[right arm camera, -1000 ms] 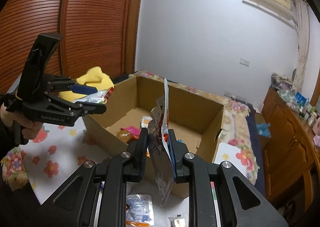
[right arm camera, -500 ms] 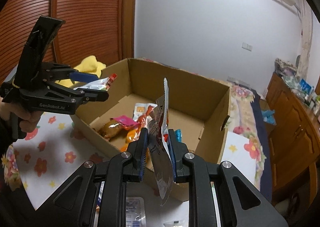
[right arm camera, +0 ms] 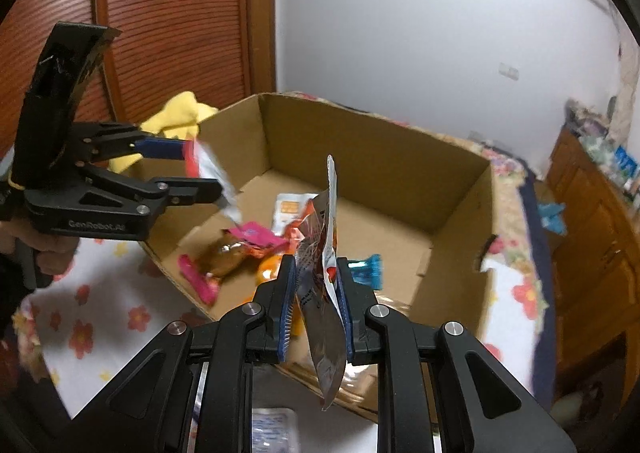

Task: Organize snacks
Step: 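Open the left tool to drop the duck pouch while the right tool releases its packet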

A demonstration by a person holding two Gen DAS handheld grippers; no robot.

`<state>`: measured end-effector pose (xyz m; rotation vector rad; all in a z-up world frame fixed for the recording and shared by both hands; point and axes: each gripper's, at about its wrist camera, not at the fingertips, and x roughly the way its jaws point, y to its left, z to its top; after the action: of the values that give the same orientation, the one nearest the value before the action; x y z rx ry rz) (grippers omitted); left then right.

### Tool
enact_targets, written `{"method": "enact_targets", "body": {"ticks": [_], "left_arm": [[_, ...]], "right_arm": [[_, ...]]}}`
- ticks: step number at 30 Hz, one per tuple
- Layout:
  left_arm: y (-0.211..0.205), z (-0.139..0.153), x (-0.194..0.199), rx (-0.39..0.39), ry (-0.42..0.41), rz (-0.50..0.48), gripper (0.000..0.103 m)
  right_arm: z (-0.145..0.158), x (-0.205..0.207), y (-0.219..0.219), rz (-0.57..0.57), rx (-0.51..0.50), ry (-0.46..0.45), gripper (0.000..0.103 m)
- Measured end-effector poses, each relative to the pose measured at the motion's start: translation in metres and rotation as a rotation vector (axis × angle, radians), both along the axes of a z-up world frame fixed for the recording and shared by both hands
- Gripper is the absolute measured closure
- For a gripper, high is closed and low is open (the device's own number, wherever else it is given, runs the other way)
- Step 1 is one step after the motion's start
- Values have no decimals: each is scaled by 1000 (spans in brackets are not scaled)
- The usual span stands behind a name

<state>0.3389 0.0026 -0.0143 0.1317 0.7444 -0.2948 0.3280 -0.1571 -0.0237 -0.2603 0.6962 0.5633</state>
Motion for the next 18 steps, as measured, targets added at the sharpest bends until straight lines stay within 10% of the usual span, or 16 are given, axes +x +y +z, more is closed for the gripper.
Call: {"method": "enact_targets", "body": {"ticks": [18], "left_arm": [[21,0,-14,-21,-15,28,42]], "right_arm": [[3,9,19,30,137,38,85]]}}
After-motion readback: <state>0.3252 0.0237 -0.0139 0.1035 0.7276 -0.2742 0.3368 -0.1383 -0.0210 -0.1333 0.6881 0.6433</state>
